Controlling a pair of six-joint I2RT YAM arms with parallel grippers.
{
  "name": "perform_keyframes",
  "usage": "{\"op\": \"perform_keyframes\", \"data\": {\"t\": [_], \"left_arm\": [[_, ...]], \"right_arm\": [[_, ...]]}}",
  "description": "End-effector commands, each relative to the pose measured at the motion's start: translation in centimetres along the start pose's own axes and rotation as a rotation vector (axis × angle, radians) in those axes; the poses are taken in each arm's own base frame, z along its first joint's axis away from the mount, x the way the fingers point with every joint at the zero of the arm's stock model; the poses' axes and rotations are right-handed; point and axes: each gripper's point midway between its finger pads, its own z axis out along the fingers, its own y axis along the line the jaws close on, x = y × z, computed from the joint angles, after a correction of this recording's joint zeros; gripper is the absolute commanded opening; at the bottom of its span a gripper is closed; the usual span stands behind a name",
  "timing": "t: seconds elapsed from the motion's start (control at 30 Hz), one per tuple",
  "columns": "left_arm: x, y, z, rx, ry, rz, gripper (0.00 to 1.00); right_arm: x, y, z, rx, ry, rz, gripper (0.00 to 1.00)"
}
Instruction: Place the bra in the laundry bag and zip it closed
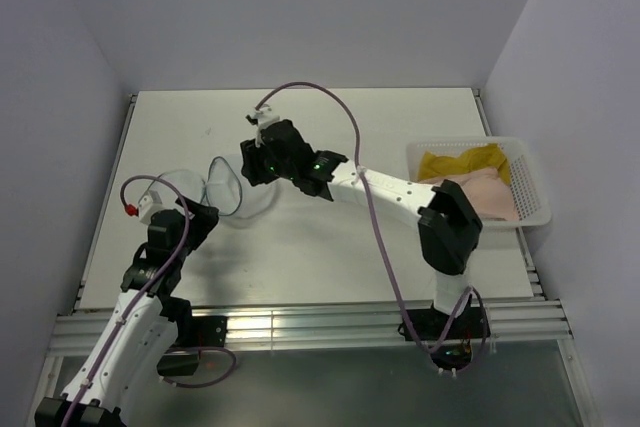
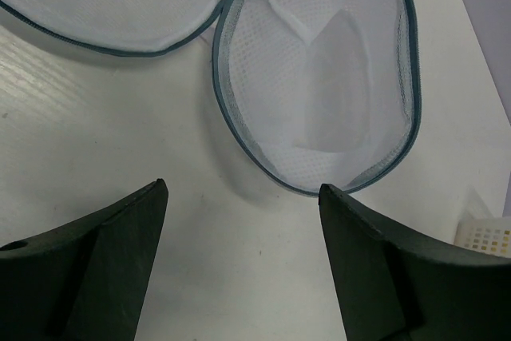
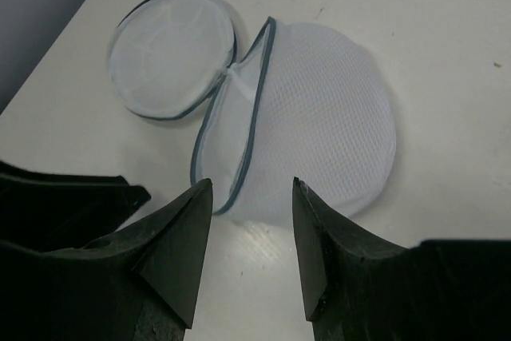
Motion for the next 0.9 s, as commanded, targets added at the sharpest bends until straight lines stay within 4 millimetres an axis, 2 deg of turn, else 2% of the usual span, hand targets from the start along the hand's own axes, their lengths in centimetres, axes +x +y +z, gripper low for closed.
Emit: {"op": "perform_keyframes", "data": {"t": [0.0, 0.1, 0.2, 0.3, 0.37, 0.4, 0.57, 0.67, 0.7, 0.73, 0.87], "left_arm": [[-0.7, -0.9, 0.2, 0.043, -0.031, -0.017, 0.83], [0.0, -0.7, 0.5, 0.052, -0.015, -0.02, 0.84], [0.5, -0.8, 0.6, 0.064, 0.007, -0.02, 0.84], [0.6, -0.7, 0.8, 0.057, 0.01, -0.015, 0.84], [0.7, -0.7, 1.0, 0.056, 0.015, -0.016, 0.84], [0.8, -0.6, 1.1, 0.055, 0.019, -0.017, 0.84], [0.8, -0.7, 1.8, 0.061, 0.035, -0.054, 0.85], [0.7, 0.0, 2.4, 0.041, 0.045, -0.069, 0.85], [0.5, -0.3, 2.5, 0.052, 0.038, -0.071, 0.85], [0.5, -0.3, 2.7, 0.057, 0.042, -0.067, 0.86], [0.0, -1.5, 3.3, 0.111, 0.035, -0.065, 0.93]], "right_arm": [[-1.0, 0.9, 1.8, 0.006, 0.01, -0.037, 0.52], [-0.5, 1.8, 4.8, -0.02, 0.036, -0.028, 0.51], [-0.5, 2.3, 6.1, -0.042, 0.028, -0.012, 0.5], [-0.2, 1.7, 7.8, -0.003, 0.029, -0.014, 0.47], [-0.4, 1.2, 8.2, 0.022, 0.013, -0.018, 0.45], [-0.3, 0.9, 8.6, 0.035, 0.01, -0.02, 0.4], [-0.4, 1.1, 9.2, 0.016, -0.006, -0.003, 0.28], [-0.2, 0.5, 9.2, 0.036, -0.008, 0.0, 0.14], [-0.1, 0.2, 8.9, 0.042, -0.008, 0.004, 0.04], [-0.1, -0.2, 8.6, 0.048, -0.014, 0.016, 0.01], [-1.4, -0.3, 7.1, 0.024, -0.07, 0.048, 0.0]]}}
